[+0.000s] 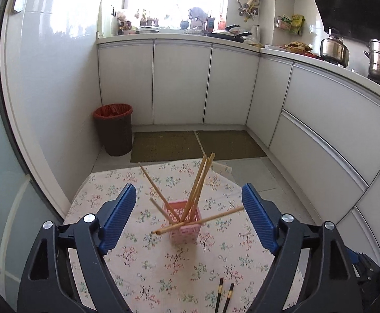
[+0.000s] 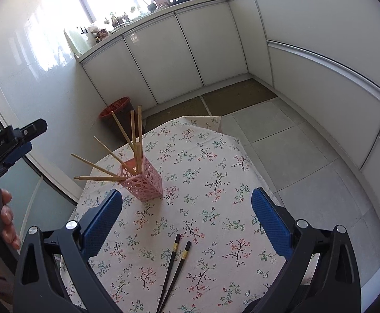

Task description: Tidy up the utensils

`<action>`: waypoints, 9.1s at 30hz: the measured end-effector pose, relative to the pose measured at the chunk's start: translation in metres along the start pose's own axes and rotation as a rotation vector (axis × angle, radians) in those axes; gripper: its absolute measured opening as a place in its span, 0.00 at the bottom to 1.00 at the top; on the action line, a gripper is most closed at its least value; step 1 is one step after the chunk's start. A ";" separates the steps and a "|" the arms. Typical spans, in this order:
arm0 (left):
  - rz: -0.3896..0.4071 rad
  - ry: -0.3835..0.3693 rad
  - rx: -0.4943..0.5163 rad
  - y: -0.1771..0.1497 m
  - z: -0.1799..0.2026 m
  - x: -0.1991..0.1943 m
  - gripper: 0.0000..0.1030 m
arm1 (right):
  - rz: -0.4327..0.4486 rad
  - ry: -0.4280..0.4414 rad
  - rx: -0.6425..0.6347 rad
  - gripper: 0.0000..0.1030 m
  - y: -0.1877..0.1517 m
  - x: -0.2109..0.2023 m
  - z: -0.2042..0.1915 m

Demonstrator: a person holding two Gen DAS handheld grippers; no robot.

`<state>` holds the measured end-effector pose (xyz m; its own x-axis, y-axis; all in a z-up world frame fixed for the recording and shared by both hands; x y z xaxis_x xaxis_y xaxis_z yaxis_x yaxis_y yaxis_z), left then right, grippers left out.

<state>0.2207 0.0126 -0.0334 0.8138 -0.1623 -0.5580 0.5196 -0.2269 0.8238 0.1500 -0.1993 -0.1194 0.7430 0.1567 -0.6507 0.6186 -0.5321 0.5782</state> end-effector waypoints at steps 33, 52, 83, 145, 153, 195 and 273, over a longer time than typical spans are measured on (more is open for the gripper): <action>-0.787 -0.202 -0.047 -0.173 0.062 0.136 0.92 | -0.180 -0.288 0.160 0.94 -0.052 0.015 0.080; -0.865 -0.191 0.075 -0.199 0.096 0.195 0.34 | -0.272 -0.340 0.219 0.94 -0.056 0.044 0.105; -0.293 0.135 0.149 -0.144 -0.022 0.034 0.06 | -0.703 -0.492 0.116 0.90 -0.144 0.191 0.018; 0.252 -0.006 -0.256 0.025 -0.107 -0.004 0.67 | 0.407 0.240 -0.135 0.07 0.062 0.095 -0.145; 0.225 0.024 -0.297 -0.012 -0.134 -0.005 0.67 | 0.487 0.176 -0.181 0.07 0.027 0.150 -0.152; 0.268 0.179 -0.174 -0.048 -0.050 -0.135 0.93 | -0.397 0.568 0.756 0.94 0.061 0.059 0.028; -0.356 0.033 -0.356 -0.172 -0.119 0.080 0.93 | -0.240 0.112 0.305 0.07 0.201 0.325 -0.020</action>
<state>0.2277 0.1533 -0.2076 0.5744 -0.1028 -0.8121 0.8186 0.0793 0.5689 0.5210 -0.2384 -0.2045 0.6206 0.3869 -0.6820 0.6860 -0.6892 0.2333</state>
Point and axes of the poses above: each gripper's, at about its wrist camera, not at the fingertips, and x roughly the way its jaws point, z to its right, y to its top, the point moved 2 cm from there along x, roughly the way its jaws point, and after that the axes turned 11 degrees about x, right-handed, at the moved point
